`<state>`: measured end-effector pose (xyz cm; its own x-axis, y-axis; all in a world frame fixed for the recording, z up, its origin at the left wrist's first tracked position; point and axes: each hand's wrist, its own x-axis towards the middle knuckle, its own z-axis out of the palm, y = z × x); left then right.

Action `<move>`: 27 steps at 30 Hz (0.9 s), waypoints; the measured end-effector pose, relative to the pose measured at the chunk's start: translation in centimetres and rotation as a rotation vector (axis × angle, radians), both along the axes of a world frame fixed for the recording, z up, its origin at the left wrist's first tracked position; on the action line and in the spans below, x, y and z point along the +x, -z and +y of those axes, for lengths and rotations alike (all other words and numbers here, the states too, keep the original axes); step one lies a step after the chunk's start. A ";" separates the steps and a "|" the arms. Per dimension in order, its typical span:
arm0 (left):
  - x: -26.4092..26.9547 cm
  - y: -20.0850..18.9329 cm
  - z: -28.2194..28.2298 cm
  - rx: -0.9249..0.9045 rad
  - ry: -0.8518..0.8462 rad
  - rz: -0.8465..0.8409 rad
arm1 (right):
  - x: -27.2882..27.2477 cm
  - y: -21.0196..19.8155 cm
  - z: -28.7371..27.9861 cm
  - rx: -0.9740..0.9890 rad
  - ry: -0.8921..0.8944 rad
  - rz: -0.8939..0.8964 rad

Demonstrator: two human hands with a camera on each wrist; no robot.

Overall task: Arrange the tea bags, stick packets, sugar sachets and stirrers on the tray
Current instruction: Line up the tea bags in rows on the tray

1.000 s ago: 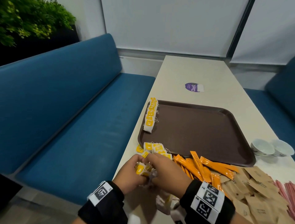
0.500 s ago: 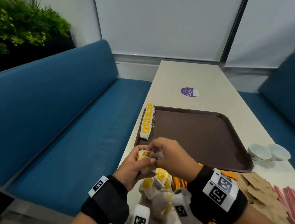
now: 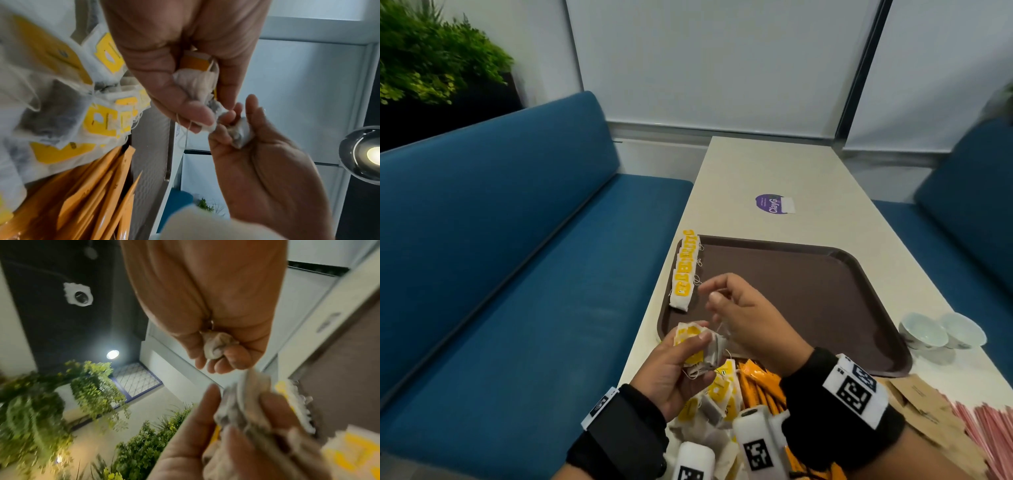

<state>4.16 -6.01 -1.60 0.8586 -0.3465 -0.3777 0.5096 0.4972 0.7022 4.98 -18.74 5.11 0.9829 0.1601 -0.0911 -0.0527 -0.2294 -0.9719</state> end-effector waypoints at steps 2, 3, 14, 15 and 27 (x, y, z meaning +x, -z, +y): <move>-0.1 -0.1 -0.3 0.019 0.035 -0.010 | 0.0 0.3 0.3 0.077 0.013 0.059; -0.1 -0.1 -0.4 0.024 0.048 -0.010 | -0.1 0.5 0.3 0.089 0.012 0.064; -0.4 -0.3 0.0 0.008 0.020 0.038 | -1.5 1.2 0.6 -0.135 -0.120 -0.040; -0.4 -0.2 0.2 0.014 0.011 0.033 | -1.6 1.2 0.5 -0.168 -0.109 -0.072; -0.5 -0.2 1.2 0.107 -0.036 0.024 | -2.8 1.0 -0.8 -0.434 0.065 -0.205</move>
<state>3.67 -4.85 -1.41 0.8601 -0.2719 -0.4317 0.5100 0.4386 0.7399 2.14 -19.58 4.09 0.9943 0.0880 0.0603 0.1020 -0.6182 -0.7794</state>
